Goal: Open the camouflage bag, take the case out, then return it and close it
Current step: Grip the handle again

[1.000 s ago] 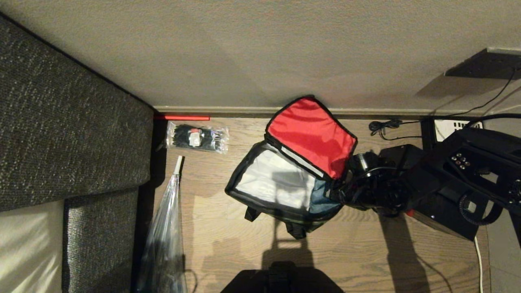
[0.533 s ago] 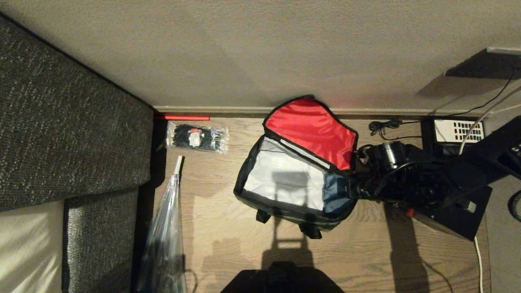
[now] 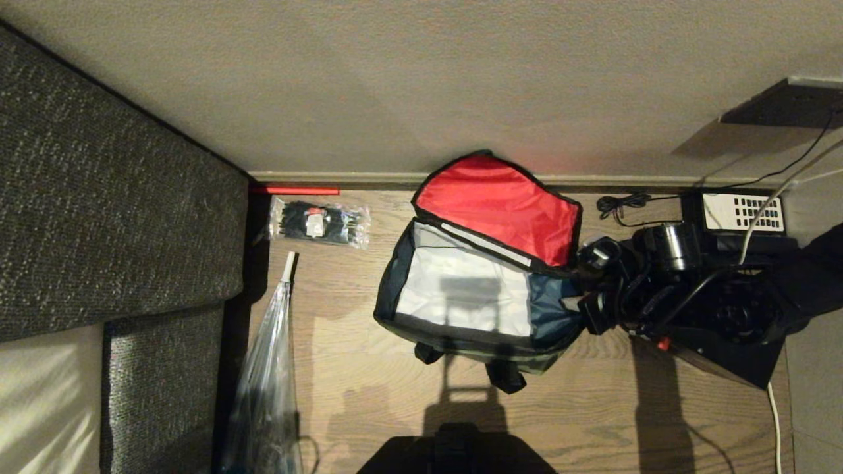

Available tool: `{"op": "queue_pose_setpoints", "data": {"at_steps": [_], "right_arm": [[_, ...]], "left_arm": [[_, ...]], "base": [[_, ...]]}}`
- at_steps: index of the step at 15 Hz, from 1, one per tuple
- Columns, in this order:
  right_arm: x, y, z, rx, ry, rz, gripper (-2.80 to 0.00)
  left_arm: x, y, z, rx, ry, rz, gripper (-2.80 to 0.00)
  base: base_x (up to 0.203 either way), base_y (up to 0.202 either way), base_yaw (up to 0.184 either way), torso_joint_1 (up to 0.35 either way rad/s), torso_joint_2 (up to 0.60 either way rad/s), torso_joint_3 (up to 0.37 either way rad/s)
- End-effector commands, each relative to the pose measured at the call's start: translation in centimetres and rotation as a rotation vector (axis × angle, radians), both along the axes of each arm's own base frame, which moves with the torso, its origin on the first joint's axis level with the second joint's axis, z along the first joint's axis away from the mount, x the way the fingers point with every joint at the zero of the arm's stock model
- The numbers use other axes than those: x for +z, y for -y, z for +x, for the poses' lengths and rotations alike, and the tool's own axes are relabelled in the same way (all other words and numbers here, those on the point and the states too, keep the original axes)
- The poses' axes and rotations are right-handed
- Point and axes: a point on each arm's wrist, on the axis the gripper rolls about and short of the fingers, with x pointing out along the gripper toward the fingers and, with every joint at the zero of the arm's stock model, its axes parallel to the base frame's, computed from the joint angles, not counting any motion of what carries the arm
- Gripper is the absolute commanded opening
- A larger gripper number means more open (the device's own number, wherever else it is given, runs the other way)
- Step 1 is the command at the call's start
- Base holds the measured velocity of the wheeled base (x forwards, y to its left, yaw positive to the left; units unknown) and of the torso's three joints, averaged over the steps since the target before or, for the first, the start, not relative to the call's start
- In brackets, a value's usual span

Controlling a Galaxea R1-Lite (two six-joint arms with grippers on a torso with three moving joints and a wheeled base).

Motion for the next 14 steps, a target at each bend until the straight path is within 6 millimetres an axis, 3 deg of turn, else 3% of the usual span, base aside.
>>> {"op": "queue_pose_setpoints", "data": {"at_steps": [1, 4, 5, 7, 11, 12, 14], "right_arm": [[-1.6, 0.5, 1.2, 0.08, 0.004, -0.054, -2.8], [-1.3, 2.1, 4.2, 0.18, 0.1, -0.094, -2.8], [-2.1, 3.2, 4.3, 0.183, 0.053, -0.102, -2.8], [-3.9, 3.4, 4.2, 0.185, -0.026, -0.078, -2.8], [-3.9, 3.3, 6.0, 0.187, 0.029, -0.065, -2.8], [-3.8, 3.3, 6.1, 0.19, 0.033, -0.064, 0.0], [-3.6, 3.3, 6.0, 0.178, 0.032, -0.054, 0.0]], "left_arm": [[0.0, 0.0, 0.0, 0.001, 0.001, 0.001, -2.8], [-0.1, 0.0, 0.0, 0.001, -0.002, 0.0, -2.8], [-0.1, 0.0, 0.0, 0.002, -0.002, 0.0, -2.8], [-0.1, 0.0, 0.0, 0.001, 0.0, 0.001, -2.8], [-0.1, 0.0, 0.0, 0.001, -0.001, 0.001, -2.8], [-0.1, 0.0, 0.0, 0.002, 0.0, 0.001, -2.8], [-0.1, 0.0, 0.0, 0.001, 0.0, 0.0, -2.8]], "base": [[0.0, 0.0, 0.0, 0.0, 0.0, 0.0], [0.0, 0.0, 0.0, 0.0, 0.0, 0.0], [0.0, 0.0, 0.0, 0.0, 0.0, 0.0], [0.0, 0.0, 0.0, 0.0, 0.0, 0.0], [0.0, 0.0, 0.0, 0.0, 0.0, 0.0], [0.0, 0.0, 0.0, 0.0, 0.0, 0.0], [0.0, 0.0, 0.0, 0.0, 0.0, 0.0]]}}
